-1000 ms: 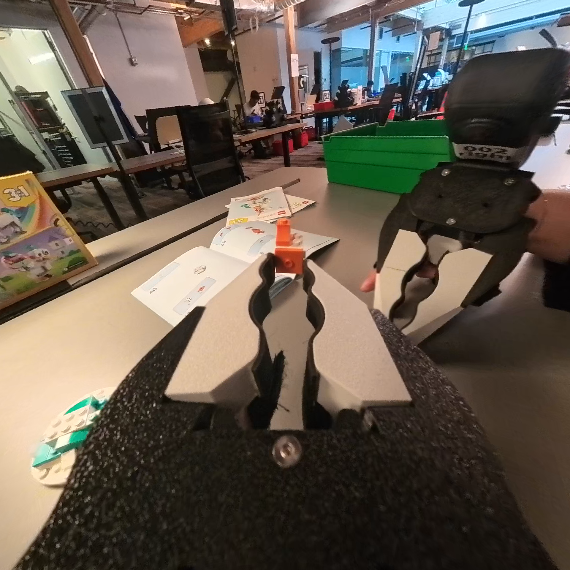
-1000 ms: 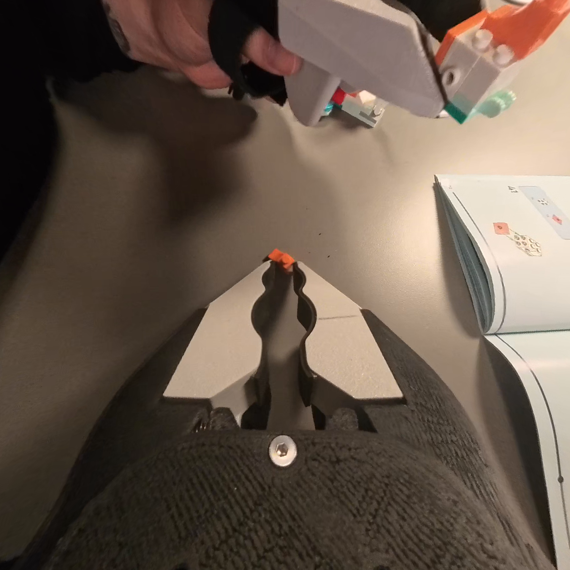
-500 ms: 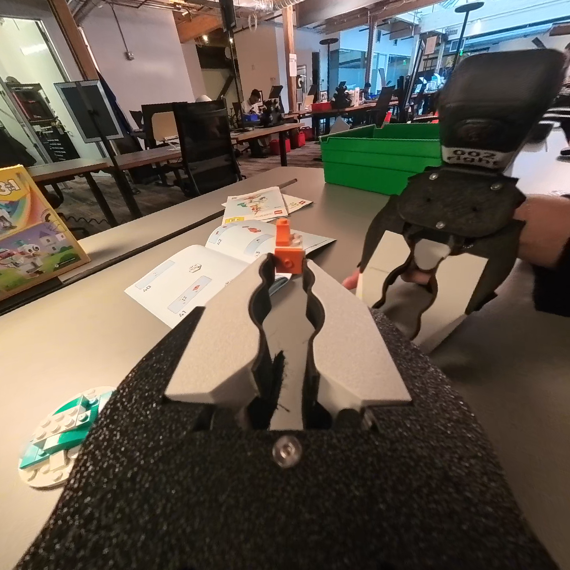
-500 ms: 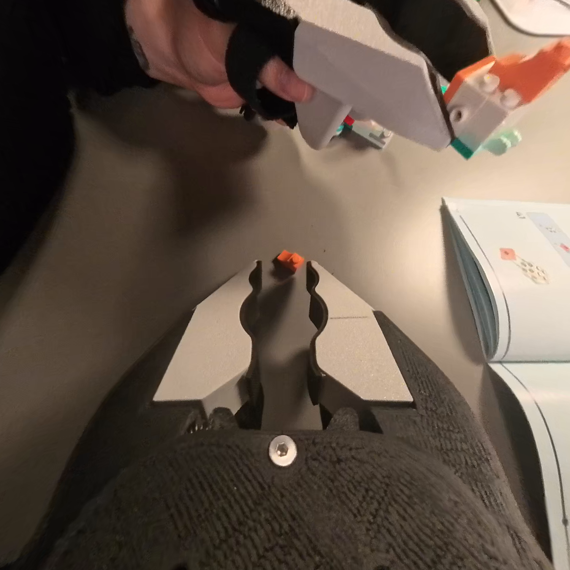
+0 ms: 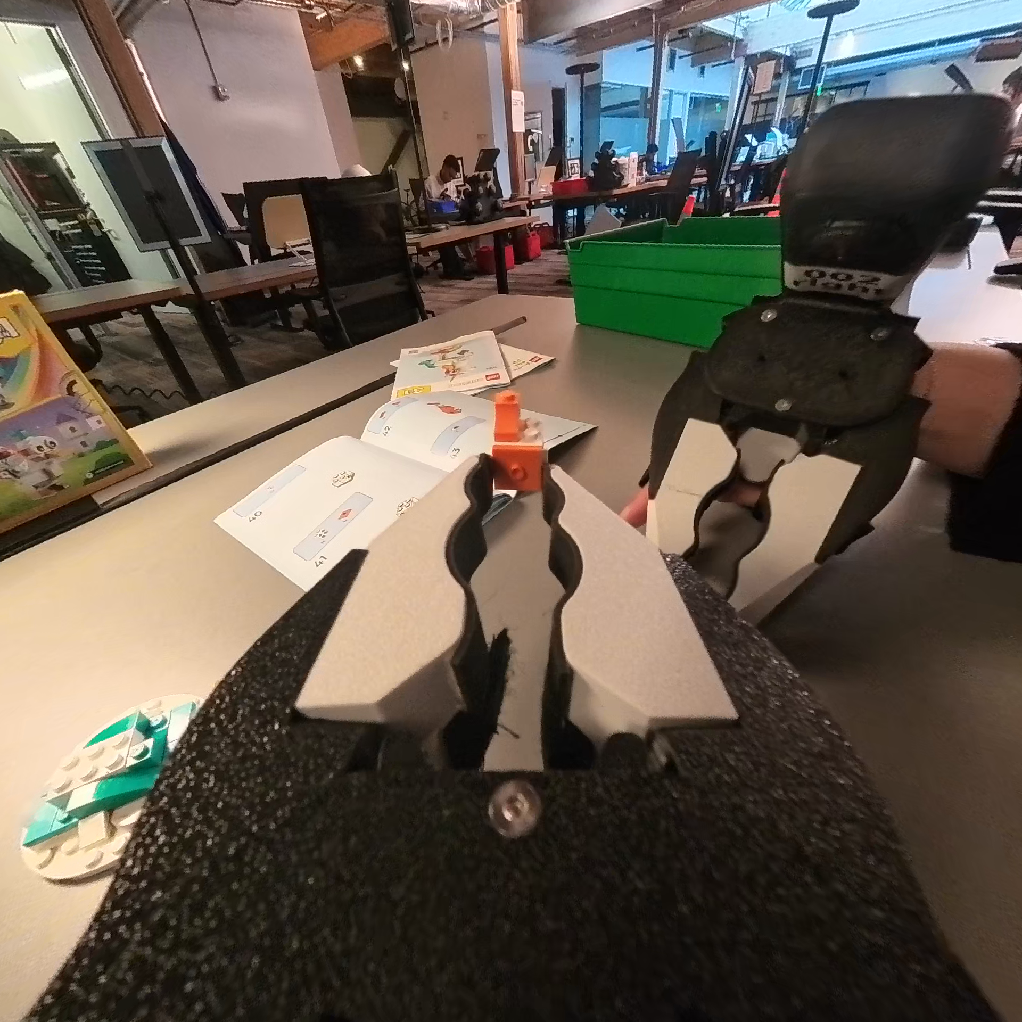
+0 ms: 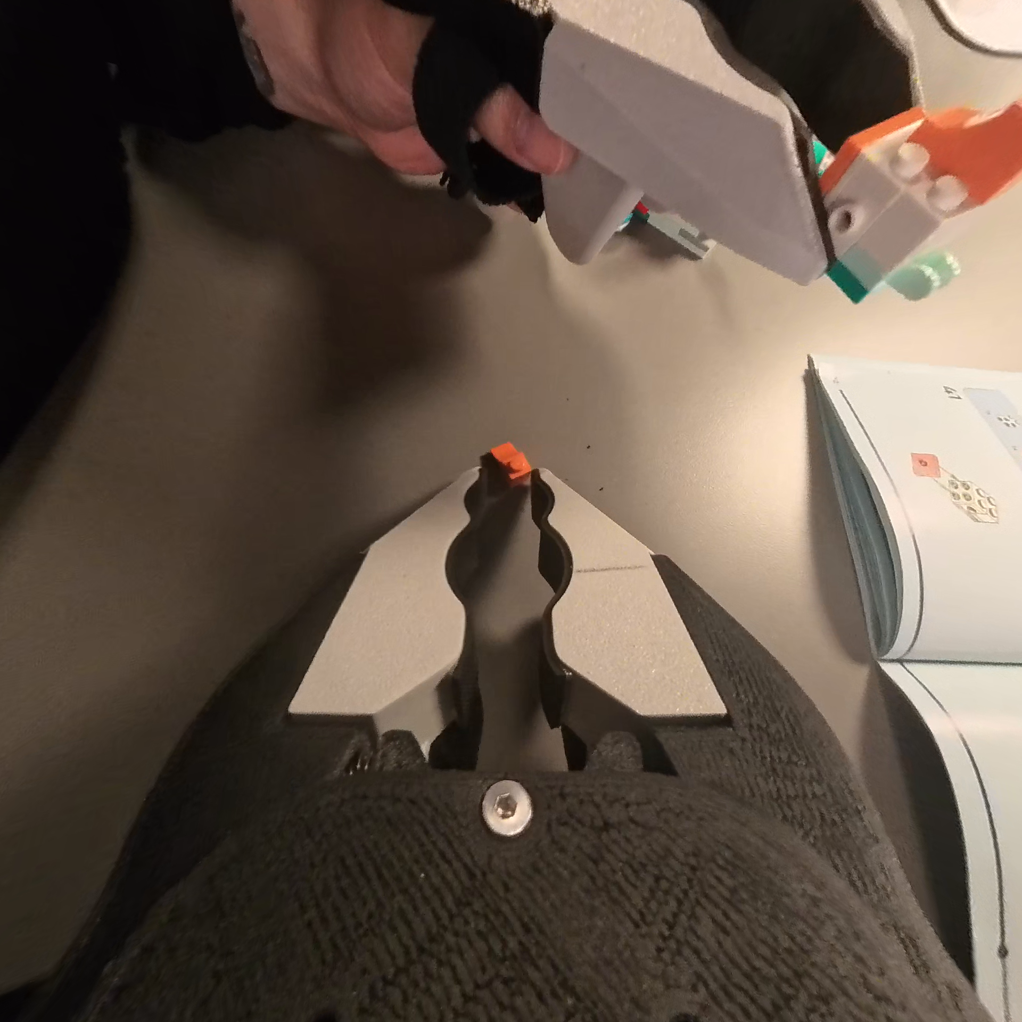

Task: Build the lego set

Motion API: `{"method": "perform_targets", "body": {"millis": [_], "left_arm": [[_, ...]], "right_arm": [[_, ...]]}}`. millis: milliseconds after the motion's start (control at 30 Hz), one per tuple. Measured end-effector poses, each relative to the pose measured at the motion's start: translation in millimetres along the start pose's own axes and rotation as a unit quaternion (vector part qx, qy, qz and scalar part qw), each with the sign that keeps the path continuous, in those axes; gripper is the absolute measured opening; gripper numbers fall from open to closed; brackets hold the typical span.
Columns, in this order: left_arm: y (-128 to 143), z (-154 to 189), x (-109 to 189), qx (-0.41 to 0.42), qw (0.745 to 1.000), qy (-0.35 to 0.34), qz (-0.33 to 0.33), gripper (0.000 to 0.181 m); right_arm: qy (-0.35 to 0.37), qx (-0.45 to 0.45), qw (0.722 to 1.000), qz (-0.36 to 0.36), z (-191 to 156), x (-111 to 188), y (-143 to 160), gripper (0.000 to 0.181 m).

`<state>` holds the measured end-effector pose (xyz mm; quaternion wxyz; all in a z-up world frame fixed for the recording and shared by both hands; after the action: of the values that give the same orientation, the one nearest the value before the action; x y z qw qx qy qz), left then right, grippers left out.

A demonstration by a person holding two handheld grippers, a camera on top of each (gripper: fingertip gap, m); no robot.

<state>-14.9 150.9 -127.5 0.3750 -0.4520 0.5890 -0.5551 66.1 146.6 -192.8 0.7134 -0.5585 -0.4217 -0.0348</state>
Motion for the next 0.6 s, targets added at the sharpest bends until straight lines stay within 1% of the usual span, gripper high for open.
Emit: {"method": "perform_targets", "body": {"millis": [33, 100, 167, 233, 300, 433, 500, 600], "left_arm": [[0, 0, 0, 0.001, 1.000, 0.000, 0.000, 0.015], [0, 0, 0, 0.003, 1.000, 0.000, 0.000, 0.015], [0, 0, 0, 0.005, 1.000, 0.001, 0.000, 0.015], [0, 2, 0, 0.018, 1.000, 0.005, 0.001, 0.015], [-1, 9, 1, 0.047, 0.999, 0.022, 0.001, 0.015], [-3, 30, 2, 0.102, 0.992, 0.069, 0.000, 0.015], [-3, 36, 2, 0.120, 0.989, 0.085, -0.002, 0.015], [-3, 38, 3, 0.137, 0.986, 0.092, -0.004, 0.015]], "right_arm": [[-0.001, 0.001, 1.000, -0.001, 0, -1, 0, 0.012], [-0.006, 0.000, 1.000, -0.001, 0, -1, 0, 0.008], [-0.013, -0.005, 1.000, 0.006, 0, 1, -1, 0.007], [-0.007, -0.016, 1.000, 0.022, 3, 9, -3, 0.006], [0.019, -0.025, 0.998, 0.054, 10, 30, -11, 0.006], [0.055, -0.025, 0.987, 0.149, 18, 83, -40, 0.006], [0.052, -0.018, 0.985, 0.164, 16, 95, -51, 0.006], [0.042, -0.010, 0.988, 0.150, 13, 96, -61, 0.006]]}}
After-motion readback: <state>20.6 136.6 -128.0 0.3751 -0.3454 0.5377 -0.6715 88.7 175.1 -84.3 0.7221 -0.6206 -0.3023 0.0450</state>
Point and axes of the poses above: each gripper's, where its closed fingertips meet, x back along the fingers, y out of its underside, z = x × y across the jaws, the point moved 4 cm from there along x, back along the fingers, and after that the axes turned 7 degrees about -y, right-handed, at the moved point
